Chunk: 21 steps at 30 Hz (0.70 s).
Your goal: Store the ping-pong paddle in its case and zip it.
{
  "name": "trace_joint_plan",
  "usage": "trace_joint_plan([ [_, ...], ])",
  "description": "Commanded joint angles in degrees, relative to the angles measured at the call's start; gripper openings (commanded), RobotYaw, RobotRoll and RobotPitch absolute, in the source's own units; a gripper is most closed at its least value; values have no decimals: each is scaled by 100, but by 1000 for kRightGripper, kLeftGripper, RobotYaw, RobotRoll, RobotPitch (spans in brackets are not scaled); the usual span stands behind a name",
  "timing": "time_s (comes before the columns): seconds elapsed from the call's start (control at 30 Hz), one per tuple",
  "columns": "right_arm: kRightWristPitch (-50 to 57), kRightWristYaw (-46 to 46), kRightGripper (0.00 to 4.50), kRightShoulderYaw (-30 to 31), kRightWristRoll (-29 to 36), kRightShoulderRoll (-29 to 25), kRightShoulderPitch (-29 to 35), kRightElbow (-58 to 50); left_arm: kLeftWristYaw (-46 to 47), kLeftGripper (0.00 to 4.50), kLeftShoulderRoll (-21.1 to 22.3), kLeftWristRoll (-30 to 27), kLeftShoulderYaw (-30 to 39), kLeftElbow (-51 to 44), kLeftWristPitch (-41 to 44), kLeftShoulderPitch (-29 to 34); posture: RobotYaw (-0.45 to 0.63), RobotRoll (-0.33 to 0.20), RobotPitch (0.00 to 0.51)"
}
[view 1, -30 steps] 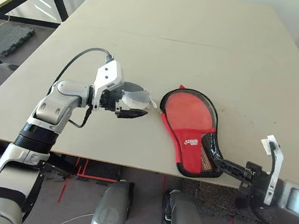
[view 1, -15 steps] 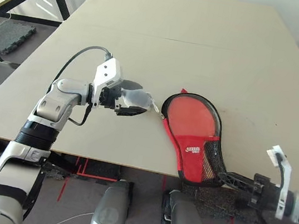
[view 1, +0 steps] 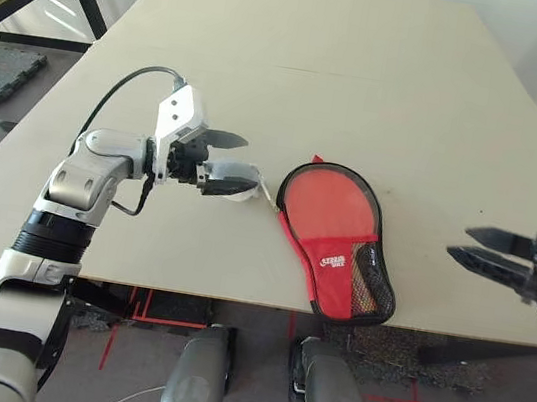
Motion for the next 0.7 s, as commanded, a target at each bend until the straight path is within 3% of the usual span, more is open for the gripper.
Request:
trace_joint_plan([
  [0.03,-464,-141,4481,866,-650,513,-447,130,253,4500,62,-73,68,-265,465,192,144,0,112],
  [0.13,-931,-290,4481,1494,-1311,1033,-922,546,387,4500,114,2,60,-419,571,304,157,0,113],
  [0.33,-1516,-324,4481,1718,-1950,1426,-1299,1436,493,4500,119,7,39,-466,572,324,160,0,115],
  [0.7,-1484,-144,4481,1996,-2433,1579,-1109,1762,475,4500,148,230,-235,-331,580,205,163,0,117],
])
